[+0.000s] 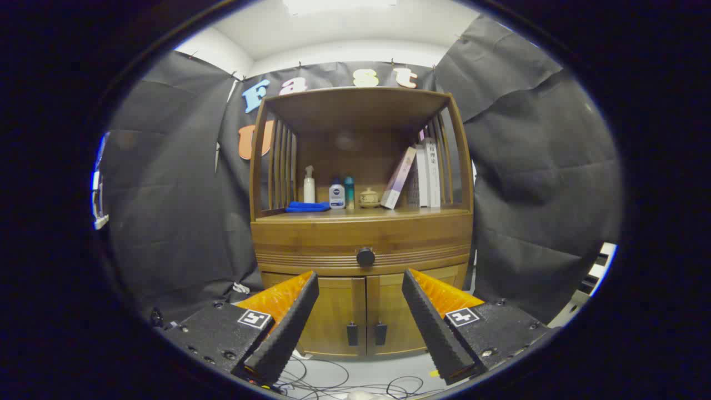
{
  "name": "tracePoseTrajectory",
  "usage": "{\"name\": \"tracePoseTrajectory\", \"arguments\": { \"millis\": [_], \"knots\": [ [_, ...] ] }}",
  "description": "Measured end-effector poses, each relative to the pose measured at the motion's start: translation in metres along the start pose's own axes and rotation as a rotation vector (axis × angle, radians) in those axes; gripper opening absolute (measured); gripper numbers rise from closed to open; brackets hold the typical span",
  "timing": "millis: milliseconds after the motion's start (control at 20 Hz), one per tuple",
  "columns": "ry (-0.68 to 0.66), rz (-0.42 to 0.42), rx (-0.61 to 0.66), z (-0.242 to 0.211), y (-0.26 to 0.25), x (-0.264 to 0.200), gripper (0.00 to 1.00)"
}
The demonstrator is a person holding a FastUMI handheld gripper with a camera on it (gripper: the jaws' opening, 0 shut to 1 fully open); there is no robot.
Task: Pull open the drawer, take out the items inside it, and place them on the countertop above the cabinet.
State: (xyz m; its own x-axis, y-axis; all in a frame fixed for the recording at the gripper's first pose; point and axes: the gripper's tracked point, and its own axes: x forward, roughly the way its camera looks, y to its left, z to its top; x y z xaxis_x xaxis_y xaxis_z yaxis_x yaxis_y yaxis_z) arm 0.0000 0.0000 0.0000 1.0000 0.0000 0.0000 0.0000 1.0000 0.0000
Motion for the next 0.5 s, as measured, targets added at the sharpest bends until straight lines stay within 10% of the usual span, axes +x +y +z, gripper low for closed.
{"name": "tracePoseTrajectory", "arguments": {
  "millis": [500],
  "knots": [
    [0.041,0.012,0.02,-0.0092,0.0007,0.0066,0.99]
  ]
}}
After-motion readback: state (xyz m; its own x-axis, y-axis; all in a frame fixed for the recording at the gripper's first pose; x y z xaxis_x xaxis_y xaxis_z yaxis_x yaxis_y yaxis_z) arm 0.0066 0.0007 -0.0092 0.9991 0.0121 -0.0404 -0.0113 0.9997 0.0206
